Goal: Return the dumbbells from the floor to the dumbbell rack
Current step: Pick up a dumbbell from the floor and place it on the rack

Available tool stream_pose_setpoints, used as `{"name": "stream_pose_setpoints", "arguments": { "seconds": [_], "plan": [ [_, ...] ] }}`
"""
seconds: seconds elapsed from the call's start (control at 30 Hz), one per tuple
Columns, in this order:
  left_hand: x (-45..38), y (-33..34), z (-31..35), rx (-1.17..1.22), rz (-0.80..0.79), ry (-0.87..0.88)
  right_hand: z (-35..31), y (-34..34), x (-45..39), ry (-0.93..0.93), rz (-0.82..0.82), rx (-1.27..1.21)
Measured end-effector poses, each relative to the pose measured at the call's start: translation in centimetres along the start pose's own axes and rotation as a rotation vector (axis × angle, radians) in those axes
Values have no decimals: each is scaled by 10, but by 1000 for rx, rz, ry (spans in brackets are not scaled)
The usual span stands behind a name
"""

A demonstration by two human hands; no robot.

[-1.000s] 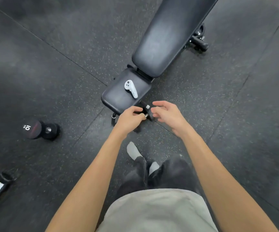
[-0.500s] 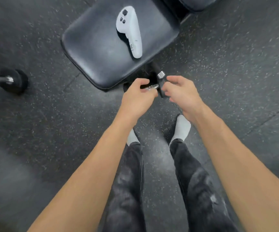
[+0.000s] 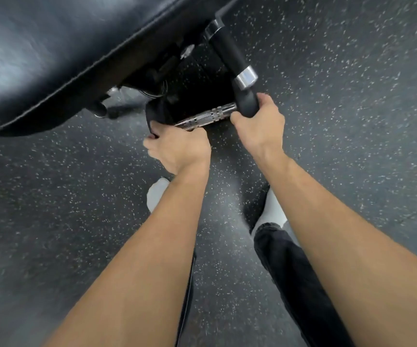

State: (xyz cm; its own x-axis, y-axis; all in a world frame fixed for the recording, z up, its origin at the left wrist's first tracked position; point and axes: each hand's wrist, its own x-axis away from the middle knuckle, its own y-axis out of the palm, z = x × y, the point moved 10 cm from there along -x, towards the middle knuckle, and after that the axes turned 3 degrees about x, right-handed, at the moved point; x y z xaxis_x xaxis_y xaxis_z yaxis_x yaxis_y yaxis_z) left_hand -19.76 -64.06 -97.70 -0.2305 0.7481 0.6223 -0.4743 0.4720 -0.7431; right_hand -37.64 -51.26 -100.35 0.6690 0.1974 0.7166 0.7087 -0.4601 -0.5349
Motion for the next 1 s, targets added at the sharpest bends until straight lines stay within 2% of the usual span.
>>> {"name": "stream_pose_setpoints", "arguments": {
  "seconds": [0.1,0.17,0.3,0.6,0.87,1.0],
  "plan": [
    [-21,1,-13,-37,75,-91,-3,9,-25,-18,-28,78],
    [-40,3,-25,-49,34,-150,-2,13,-37,-9,-53,82],
    [-68,8,-27,114,-52,-116,-3,11,-46,-21,-32,179],
    [-54,-22,-26,-112,-197,-72,0,-3,-7,130,-95,247],
    [25,-126,-57,-126,-146,-73,-26,-45,110,110,-113,259],
    [82,-209,-69,-23,-105,-52,-76,-73,186,-55,-101,306]
  ]
}}
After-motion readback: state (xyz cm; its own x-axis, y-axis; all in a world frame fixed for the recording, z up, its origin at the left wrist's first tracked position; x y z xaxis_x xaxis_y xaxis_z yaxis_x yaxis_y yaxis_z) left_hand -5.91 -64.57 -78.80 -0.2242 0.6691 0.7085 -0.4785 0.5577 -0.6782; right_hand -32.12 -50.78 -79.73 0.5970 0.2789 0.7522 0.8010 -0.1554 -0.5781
